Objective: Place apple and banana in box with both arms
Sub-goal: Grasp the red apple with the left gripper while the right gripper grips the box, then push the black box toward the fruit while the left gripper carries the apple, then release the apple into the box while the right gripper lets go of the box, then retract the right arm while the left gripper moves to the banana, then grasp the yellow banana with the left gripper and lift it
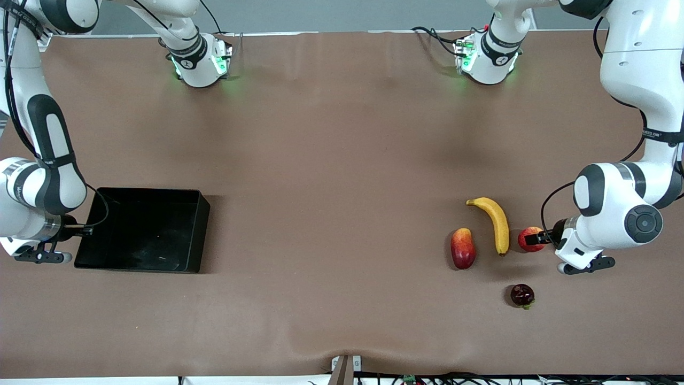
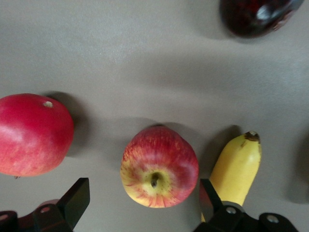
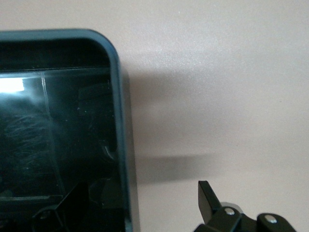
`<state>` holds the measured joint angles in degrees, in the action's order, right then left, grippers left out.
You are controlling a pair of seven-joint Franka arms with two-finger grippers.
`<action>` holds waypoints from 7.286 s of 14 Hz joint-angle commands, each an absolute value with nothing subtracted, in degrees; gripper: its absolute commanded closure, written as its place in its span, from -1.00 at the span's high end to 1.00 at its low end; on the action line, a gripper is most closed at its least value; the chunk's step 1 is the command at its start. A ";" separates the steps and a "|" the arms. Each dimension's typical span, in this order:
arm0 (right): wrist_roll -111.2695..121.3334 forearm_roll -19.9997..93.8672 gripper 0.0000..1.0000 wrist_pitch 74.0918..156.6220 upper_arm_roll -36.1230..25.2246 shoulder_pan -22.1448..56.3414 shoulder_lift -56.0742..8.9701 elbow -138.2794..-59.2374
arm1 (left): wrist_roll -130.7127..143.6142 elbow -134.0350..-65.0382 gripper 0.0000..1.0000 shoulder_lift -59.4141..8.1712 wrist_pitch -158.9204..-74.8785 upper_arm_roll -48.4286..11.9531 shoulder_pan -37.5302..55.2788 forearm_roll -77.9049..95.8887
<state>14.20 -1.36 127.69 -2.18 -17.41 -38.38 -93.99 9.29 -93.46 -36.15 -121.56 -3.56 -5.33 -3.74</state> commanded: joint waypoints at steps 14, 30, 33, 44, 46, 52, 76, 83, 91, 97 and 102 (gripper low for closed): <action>16.17 -1.23 -1.00 123.94 0.26 -15.92 -35.43 -92.73 | 10.02 -93.34 0.28 -39.64 -126.30 -4.04 -4.92 -4.04; -29.25 2.54 -1.00 118.39 13.45 14.92 -31.03 -95.36 | 8.87 -93.25 -1.00 -25.41 -106.19 -7.64 -5.01 -4.04; -33.04 3.16 -1.00 121.18 13.45 20.11 -29.71 -98.33 | 12.20 -93.25 -1.00 -23.65 -103.10 -10.27 -5.01 -4.04; -48.78 2.64 0.76 138.52 13.27 27.51 -30.85 -105.47 | 40.92 -93.52 -1.00 -24.95 -102.30 -22.24 1.12 -4.04; -48.52 2.46 1.00 137.99 13.27 27.77 -30.85 -105.29 | 47.34 -93.25 -1.00 -25.58 -103.96 -22.24 4.47 -3.78; -48.16 2.29 1.00 136.94 12.83 26.81 -28.31 -104.77 | 63.52 -93.25 -1.00 -29.00 -111.95 -22.32 11.50 -3.34; -7.58 1.76 1.00 119.11 11.87 -3.94 -11.79 -104.77 | 54.89 -90.17 1.00 -24.62 -105.58 -22.15 6.53 -9.49; -5.45 2.20 1.00 102.78 11.87 -7.56 -2.64 -99.60 | 44.30 -98.15 1.00 -29.00 -113.16 -21.97 -7.20 -10.46; -5.36 2.02 1.00 88.51 10.12 -7.65 -1.50 -87.89 | 44.30 -107.39 1.00 -33.31 -128.66 -21.80 -13.53 -18.72; -5.54 1.84 1.00 83.85 -0.26 0.71 1.31 -88.07 | 44.47 -108.37 -1.00 -34.54 -130.08 -21.80 -13.62 -18.72; -6.59 2.55 1.00 83.58 -0.18 -0.44 1.76 -87.89 | 45.53 -107.49 -1.00 -29.81 -123.86 -23.89 -13.10 -18.37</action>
<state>-5.52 1.92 84.18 0.05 -0.36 0.91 -87.77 44.23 -107.21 -33.86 -127.82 -22.03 -13.19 -17.49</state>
